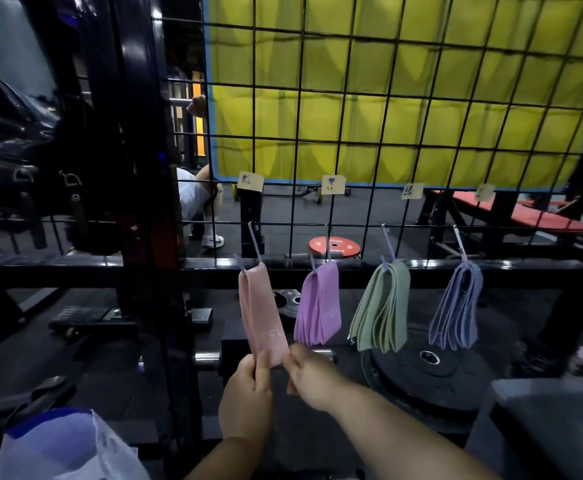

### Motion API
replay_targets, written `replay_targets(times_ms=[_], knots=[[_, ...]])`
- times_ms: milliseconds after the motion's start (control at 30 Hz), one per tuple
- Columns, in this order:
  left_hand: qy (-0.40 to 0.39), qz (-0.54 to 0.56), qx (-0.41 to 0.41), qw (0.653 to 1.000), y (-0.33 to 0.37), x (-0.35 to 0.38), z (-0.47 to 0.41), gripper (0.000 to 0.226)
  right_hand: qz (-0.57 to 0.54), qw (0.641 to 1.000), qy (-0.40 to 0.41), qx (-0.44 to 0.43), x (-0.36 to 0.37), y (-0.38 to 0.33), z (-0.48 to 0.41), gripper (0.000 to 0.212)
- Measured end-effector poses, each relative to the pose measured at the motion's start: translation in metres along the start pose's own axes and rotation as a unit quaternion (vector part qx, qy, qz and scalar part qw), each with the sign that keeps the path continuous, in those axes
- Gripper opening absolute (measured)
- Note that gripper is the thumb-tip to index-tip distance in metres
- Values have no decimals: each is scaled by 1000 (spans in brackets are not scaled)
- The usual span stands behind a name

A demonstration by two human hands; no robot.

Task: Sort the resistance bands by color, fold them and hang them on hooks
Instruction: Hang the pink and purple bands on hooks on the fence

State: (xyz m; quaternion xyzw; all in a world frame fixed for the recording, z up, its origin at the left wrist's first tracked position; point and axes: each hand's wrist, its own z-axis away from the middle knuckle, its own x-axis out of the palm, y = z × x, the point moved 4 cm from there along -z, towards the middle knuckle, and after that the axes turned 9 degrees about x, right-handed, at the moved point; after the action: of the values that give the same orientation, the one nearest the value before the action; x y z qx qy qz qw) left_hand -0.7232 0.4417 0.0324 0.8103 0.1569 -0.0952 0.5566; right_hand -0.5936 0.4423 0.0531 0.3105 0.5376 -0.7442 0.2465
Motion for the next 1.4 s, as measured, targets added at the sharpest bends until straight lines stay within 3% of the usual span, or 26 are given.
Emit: replay_targets(times_ms=[233,400,633,867,1133,1400], knots=[[11,15,-34,999,-5,4,3,53,46,999,10,24,-10,11,13,37],[-13,55,-60,997,-5,17,7,49,30,999,16,20,-21,19,19,27],[-77,46,-50,995,1,60,19,53,-9,998,35,60,-41,52,31,38],[-174,17,-3,985,28,121,46,49,-46,988,81,119,-73,126,66,30],[-373,-7,78,924,95,228,109,50,-91,951,190,228,-125,234,132,27],[-476,-5,124,870,162,303,186,51,-92,889,271,358,-169,332,208,24]])
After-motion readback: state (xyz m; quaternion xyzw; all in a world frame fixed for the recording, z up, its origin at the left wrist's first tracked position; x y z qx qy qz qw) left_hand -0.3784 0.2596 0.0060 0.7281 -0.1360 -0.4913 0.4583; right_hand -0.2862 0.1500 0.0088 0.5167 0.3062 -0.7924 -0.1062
